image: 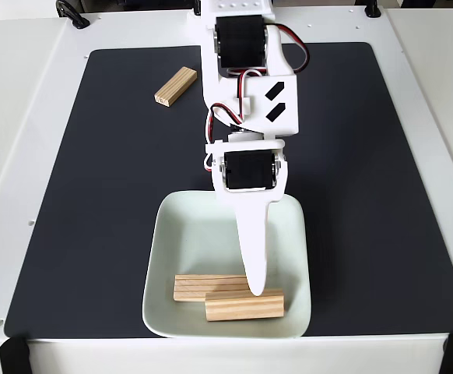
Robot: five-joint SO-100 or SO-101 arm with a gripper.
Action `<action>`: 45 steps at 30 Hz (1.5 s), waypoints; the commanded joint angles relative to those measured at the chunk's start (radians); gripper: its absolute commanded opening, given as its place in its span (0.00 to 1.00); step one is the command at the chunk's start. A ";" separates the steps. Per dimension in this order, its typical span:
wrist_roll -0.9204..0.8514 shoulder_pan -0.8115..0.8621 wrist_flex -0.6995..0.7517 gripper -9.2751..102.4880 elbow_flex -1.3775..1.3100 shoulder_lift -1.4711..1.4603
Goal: Pick up the wooden block and place them on the plate.
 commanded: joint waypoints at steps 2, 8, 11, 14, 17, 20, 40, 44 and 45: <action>0.012 -0.003 0.043 0.27 -0.015 0.166; 0.018 -0.008 0.189 0.27 0.225 0.425; 0.003 -0.008 0.262 0.27 0.434 0.581; -0.025 -0.003 0.298 0.25 0.652 0.742; -0.078 0.003 0.298 0.17 0.873 0.899; -0.114 0.003 0.299 0.07 1.074 1.043; -0.663 0.221 0.652 0.08 1.443 1.575; -0.968 0.374 0.653 0.08 1.551 1.707; -1.042 0.413 0.653 0.08 1.586 1.740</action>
